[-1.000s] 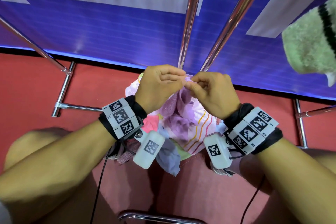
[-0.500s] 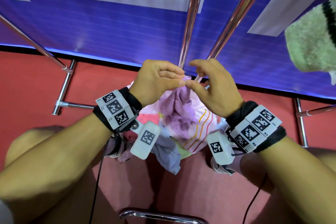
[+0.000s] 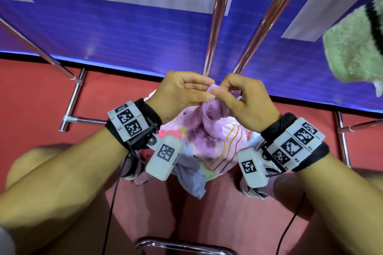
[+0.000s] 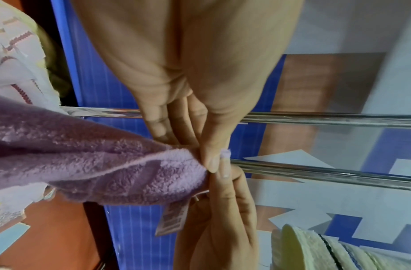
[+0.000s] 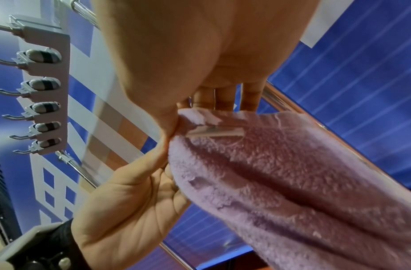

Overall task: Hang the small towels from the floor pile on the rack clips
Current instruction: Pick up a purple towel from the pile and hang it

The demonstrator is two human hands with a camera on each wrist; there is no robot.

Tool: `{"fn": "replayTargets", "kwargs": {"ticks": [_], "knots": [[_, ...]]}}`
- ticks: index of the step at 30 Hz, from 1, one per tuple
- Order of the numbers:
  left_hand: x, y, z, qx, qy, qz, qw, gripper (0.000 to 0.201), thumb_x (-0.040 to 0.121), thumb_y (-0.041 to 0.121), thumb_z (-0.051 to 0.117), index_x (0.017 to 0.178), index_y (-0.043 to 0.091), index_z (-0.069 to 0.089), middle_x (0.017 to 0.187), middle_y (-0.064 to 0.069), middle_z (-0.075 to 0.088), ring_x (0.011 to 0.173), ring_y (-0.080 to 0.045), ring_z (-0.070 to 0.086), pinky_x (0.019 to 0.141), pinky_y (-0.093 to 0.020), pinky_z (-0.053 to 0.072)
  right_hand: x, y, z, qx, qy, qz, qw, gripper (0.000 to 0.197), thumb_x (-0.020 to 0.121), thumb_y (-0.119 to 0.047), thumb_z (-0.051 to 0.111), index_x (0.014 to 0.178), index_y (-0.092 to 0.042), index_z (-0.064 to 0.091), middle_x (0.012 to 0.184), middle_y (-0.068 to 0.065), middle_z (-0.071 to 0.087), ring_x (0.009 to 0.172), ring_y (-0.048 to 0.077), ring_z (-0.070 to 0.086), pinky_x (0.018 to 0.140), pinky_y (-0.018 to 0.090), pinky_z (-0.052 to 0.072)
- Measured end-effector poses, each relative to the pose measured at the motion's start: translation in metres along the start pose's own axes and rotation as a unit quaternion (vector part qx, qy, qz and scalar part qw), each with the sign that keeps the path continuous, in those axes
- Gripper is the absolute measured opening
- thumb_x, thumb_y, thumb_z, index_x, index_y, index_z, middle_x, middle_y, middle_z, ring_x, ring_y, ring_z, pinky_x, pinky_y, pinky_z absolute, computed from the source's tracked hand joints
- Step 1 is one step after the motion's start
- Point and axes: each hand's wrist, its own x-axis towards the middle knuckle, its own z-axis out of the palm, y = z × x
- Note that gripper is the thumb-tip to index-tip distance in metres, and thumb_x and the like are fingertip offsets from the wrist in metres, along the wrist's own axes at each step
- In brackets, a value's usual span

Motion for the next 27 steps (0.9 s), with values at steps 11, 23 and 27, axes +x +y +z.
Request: {"fn": "replayTargets", "kwargs": {"ticks": [11,23,27], "knots": [[0.000,0.000,0.003,-0.042,-0.023,-0.008,0.999,0.024,0.076,-0.001,0.074,0.098,0.006,0.071,0.100,-0.020,0.073,0.095,-0.030,0.070,0.089,-0.040,0.056,0.000,0.004,0.000,0.013,0.006,-0.026,1.000,0.012,0.095,-0.024,0.062,0.086,-0.016,0.063,0.067,-0.001,0.063,0.063,0.021,0.058,0.065,0.036,0.050],[0.003,0.007,-0.007,-0.009,0.013,0.033,0.999,0.008,0.090,0.013,0.063,0.092,0.012,0.071,0.082,-0.003,0.069,0.078,-0.015,0.064,0.072,-0.027,0.053,-0.001,0.018,0.000,-0.101,-0.072,-0.005,0.992,0.020,0.089,-0.027,0.067,0.075,-0.024,0.053,0.064,-0.003,0.053,0.062,0.017,0.045,0.063,0.033,0.041],[0.009,0.010,-0.021,-0.016,0.061,0.041,0.997,0.009,0.092,0.016,0.062,0.096,0.011,0.069,0.084,-0.002,0.068,0.078,-0.016,0.062,0.071,-0.028,0.052,-0.005,0.023,-0.002,-0.107,-0.048,0.004,0.993,0.014,0.091,-0.026,0.064,0.082,-0.024,0.053,0.068,-0.002,0.057,0.065,0.021,0.051,0.066,0.034,0.044]]}}
